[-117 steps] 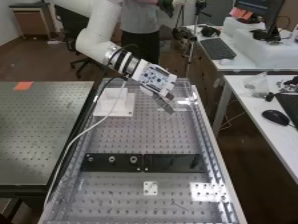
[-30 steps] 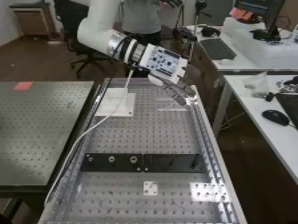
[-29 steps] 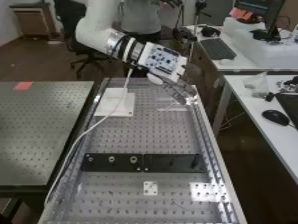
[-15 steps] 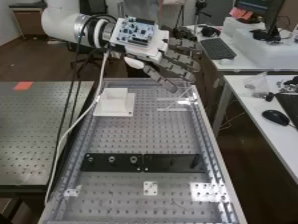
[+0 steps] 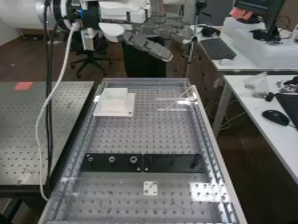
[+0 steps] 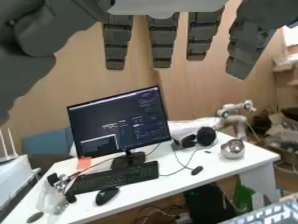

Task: Grab the chopstick and place it in the clear container

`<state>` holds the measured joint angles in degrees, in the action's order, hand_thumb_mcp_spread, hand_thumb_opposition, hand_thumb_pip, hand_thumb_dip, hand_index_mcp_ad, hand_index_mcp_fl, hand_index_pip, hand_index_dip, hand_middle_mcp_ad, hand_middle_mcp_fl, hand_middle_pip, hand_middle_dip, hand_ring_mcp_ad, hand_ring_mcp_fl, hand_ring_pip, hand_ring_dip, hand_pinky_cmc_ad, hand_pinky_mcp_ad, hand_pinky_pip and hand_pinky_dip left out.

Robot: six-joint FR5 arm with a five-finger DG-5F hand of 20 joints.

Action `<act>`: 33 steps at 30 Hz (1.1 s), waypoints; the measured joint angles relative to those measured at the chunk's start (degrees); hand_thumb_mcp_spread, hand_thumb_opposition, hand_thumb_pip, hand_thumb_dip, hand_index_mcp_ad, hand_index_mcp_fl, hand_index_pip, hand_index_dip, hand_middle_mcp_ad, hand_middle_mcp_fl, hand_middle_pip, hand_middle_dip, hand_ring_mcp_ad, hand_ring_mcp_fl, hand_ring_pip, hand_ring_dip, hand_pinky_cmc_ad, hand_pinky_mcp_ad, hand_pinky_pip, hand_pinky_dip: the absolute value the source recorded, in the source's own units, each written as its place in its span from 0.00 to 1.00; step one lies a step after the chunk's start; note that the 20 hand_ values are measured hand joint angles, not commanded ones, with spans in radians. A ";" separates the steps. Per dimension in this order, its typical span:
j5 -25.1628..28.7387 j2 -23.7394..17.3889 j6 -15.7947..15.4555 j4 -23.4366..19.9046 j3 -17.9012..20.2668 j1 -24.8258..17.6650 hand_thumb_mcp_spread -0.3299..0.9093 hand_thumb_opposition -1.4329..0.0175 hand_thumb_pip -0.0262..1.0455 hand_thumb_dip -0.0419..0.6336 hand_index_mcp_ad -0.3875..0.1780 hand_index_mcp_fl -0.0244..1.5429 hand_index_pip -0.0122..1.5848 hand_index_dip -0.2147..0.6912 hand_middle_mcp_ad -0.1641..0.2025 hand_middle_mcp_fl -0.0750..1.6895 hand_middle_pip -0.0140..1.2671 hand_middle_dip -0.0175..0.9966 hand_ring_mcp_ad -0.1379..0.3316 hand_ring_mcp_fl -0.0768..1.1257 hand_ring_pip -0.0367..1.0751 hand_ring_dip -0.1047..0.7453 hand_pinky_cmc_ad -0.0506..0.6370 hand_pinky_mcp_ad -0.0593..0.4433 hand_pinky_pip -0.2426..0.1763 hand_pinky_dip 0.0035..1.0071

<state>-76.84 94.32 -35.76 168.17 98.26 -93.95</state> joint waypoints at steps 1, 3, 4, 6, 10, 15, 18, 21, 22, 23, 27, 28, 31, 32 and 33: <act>-1.23 -0.57 -1.86 0.26 0.05 0.70 0.38 0.58 0.29 0.07 0.32 0.12 0.04 0.54 0.65 0.07 0.10 0.23 0.65 0.07 0.08 0.24 0.84 0.84 0.24 0.17; -2.75 -1.10 -3.61 0.76 0.01 1.68 0.38 0.58 0.29 0.06 0.32 0.11 0.04 0.53 0.66 0.07 0.10 0.23 0.65 0.07 0.08 0.24 0.84 0.84 0.23 0.16; -4.05 -1.28 -4.45 1.17 -0.13 2.28 0.39 0.58 0.29 0.06 0.32 0.11 0.04 0.53 0.65 0.07 0.10 0.23 0.65 0.07 0.08 0.24 0.84 0.84 0.23 0.16; -5.46 -1.34 -5.60 1.92 -0.49 2.89 0.37 0.58 0.31 0.06 0.30 0.11 0.04 0.52 0.64 0.07 0.10 0.23 0.64 0.07 0.08 0.24 0.84 0.84 0.24 0.16; -6.79 -1.07 -7.58 3.80 -2.37 3.71 0.36 0.58 0.32 0.05 0.31 0.11 0.04 0.52 0.65 0.06 0.11 0.23 0.65 0.07 0.08 0.24 0.84 0.84 0.23 0.16; -5.85 0.58 -8.44 4.31 -4.38 3.51 0.35 0.58 0.33 0.05 0.31 0.11 0.04 0.51 0.65 0.06 0.11 0.23 0.65 0.07 0.08 0.24 0.86 0.84 0.24 0.16; -3.68 1.63 -8.40 3.97 -5.44 2.75 0.35 0.58 0.34 0.05 0.30 0.11 0.04 0.51 0.64 0.06 0.11 0.23 0.63 0.07 0.08 0.24 0.87 0.84 0.23 0.16; -0.07 2.66 -8.37 3.61 -6.53 1.56 0.35 0.58 0.34 0.05 0.32 0.11 0.04 0.51 0.65 0.06 0.11 0.23 0.65 0.07 0.09 0.23 0.87 0.84 0.23 0.16; 0.72 3.31 -8.32 3.51 -7.19 1.07 0.35 0.58 0.34 0.05 0.31 0.11 0.04 0.51 0.65 0.06 0.11 0.23 0.64 0.07 0.09 0.23 0.87 0.84 0.23 0.16; 1.26 3.88 -8.28 3.42 -7.83 0.63 0.35 0.58 0.34 0.05 0.31 0.11 0.04 0.51 0.65 0.06 0.11 0.23 0.65 0.07 0.09 0.23 0.87 0.84 0.23 0.16; 3.79 4.60 -7.96 3.22 -8.91 -0.30 0.35 0.58 0.34 0.05 0.32 0.11 0.04 0.51 0.65 0.06 0.11 0.23 0.64 0.07 0.09 0.23 0.87 0.84 0.23 0.16; 4.50 4.77 -7.72 3.05 -9.24 -0.53 0.35 0.58 0.34 0.05 0.31 0.11 0.04 0.51 0.64 0.06 0.11 0.23 0.64 0.07 0.09 0.23 0.87 0.84 0.24 0.16; 5.27 5.07 -7.14 2.74 -9.61 -0.73 0.35 0.58 0.34 0.05 0.32 0.11 0.04 0.51 0.65 0.07 0.12 0.23 0.64 0.07 0.09 0.23 0.87 0.84 0.23 0.16; 5.54 5.27 -6.90 2.74 -9.85 -0.81 0.35 0.58 0.34 0.05 0.31 0.11 0.04 0.51 0.65 0.07 0.12 0.23 0.64 0.07 0.09 0.23 0.86 0.84 0.24 0.16; 5.71 5.38 -6.78 2.76 -10.00 -0.85 0.35 0.58 0.34 0.05 0.31 0.11 0.04 0.51 0.65 0.07 0.12 0.23 0.64 0.07 0.09 0.23 0.86 0.84 0.23 0.16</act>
<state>-71.12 99.70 -42.54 170.93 88.26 -94.79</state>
